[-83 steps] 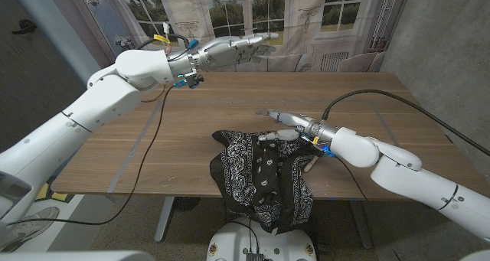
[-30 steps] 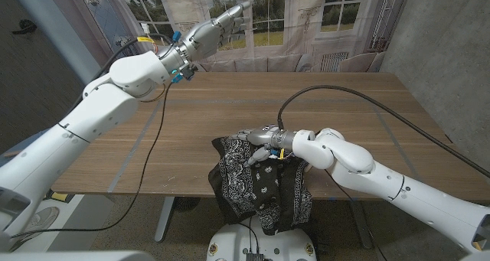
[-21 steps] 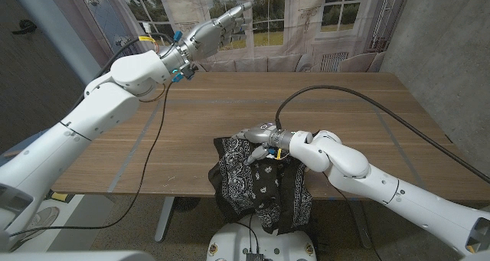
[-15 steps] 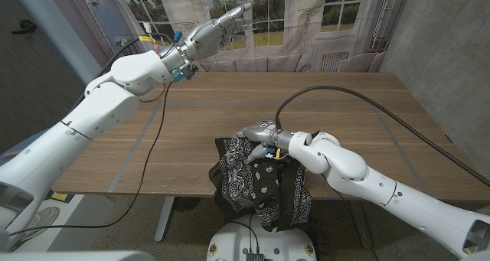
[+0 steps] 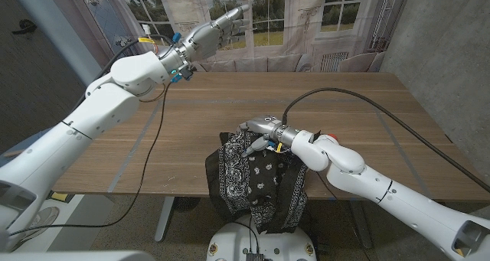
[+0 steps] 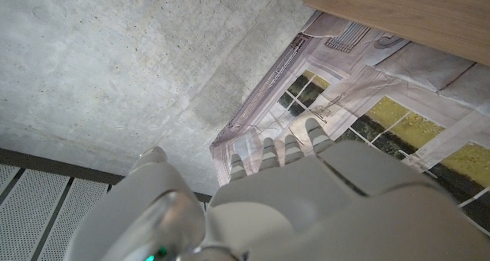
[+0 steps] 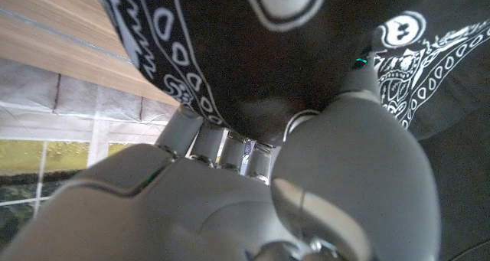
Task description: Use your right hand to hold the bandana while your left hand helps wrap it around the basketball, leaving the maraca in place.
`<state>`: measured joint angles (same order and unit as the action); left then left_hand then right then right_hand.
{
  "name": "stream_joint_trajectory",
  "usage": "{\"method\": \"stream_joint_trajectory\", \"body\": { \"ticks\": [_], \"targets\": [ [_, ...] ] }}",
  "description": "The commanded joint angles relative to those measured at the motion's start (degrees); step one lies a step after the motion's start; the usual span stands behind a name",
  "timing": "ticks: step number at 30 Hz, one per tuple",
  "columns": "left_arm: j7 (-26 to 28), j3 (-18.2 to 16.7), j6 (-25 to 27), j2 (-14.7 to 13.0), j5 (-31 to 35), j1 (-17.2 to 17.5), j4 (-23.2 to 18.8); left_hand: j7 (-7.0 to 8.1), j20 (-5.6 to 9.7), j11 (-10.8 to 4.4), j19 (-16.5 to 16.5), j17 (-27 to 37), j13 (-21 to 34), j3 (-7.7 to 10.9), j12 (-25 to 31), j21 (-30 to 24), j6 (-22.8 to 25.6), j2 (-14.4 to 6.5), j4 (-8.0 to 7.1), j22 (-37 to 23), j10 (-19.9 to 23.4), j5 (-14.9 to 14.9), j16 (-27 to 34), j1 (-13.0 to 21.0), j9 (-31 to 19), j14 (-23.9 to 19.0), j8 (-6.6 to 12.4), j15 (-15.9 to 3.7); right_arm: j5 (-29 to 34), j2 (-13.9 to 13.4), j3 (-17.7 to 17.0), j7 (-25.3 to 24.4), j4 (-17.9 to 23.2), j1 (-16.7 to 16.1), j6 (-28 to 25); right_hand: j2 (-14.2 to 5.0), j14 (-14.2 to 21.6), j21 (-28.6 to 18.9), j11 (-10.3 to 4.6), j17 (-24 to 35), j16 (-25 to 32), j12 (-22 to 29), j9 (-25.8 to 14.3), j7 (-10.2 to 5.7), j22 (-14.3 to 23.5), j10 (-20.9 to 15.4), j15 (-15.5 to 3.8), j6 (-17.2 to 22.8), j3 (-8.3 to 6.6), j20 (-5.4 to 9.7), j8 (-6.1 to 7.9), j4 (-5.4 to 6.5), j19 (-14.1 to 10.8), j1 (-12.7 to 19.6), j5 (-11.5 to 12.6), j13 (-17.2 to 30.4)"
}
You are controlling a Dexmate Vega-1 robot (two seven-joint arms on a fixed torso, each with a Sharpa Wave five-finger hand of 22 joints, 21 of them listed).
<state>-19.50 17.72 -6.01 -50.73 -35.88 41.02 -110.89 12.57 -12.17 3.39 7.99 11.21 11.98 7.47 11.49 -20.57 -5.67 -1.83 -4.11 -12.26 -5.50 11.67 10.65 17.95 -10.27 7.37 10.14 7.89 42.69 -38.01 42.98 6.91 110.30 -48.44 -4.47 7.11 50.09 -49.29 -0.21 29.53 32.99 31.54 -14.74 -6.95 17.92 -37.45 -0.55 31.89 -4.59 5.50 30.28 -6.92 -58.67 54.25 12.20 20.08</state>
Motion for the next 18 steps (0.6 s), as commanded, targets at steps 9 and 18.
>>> {"method": "stream_joint_trajectory", "body": {
  "ticks": [9,18],
  "targets": [
    [-2.3,0.2,-2.3,0.9,-1.2,-0.4,3.6,-0.01,-0.05,0.02,0.4,0.0,0.0,-0.71,0.4,0.4,-1.2,-0.1,0.08,0.0,-1.4,0.6,0.4,-1.2,-0.2,1.0,0.39,0.23,-14.2,6.3,-2.3,-20.8,-12.1,2.7,11.8,-17.44,10.0,-3.5,-1.2,2.1,0.3,1.5,-0.3,1.67,-0.4,-5.2,-11.16,8.6,-13.07,2.61,3.64,-1.25,-1.5,19.6,-0.7,1.0],
    [-3.0,0.7,-3.4,1.7,-1.2,-0.9,4.8,-0.01,-0.08,-0.02,0.5,0.0,0.0,-0.76,0.5,0.5,-1.4,-0.2,0.1,0.0,-1.5,0.6,0.4,-1.3,-0.2,1.0,0.38,0.22,-11.3,8.2,-1.7,-29.3,-16.4,5.7,16.3,-17.15,11.3,-5.1,-1.95,2.9,-0.1,2.2,-0.3,1.75,-0.9,-6.8,-11.44,10.1,-13.9,3.46,4.65,-1.11,-1.2,19.9,-0.8,1.5]
  ]
}}
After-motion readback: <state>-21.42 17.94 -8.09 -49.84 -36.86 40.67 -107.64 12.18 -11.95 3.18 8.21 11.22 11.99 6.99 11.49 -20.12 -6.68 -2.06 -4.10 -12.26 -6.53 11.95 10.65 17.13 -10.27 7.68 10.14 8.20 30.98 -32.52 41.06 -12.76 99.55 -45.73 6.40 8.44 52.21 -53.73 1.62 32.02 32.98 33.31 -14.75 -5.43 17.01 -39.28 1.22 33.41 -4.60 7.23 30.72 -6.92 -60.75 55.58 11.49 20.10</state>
